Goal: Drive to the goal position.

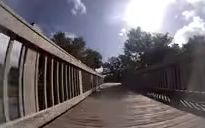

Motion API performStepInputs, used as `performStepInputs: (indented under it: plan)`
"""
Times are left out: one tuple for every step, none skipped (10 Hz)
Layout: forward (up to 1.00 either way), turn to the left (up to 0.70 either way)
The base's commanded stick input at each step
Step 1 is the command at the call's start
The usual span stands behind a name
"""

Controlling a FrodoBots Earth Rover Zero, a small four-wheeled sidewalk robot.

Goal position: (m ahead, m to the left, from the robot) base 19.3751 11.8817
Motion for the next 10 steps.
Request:
performStepInputs:
  plan:
    - [0.70, 0.00]
    - [0.70, 0.00]
    - [0.70, 0.00]
    - [0.70, -0.35]
    - [0.70, -0.35]
    - [0.70, -0.04]
    - [0.70, 0.00]
    - [0.70, 0.00]
    - [0.70, 0.00]
    - [0.70, 0.00]
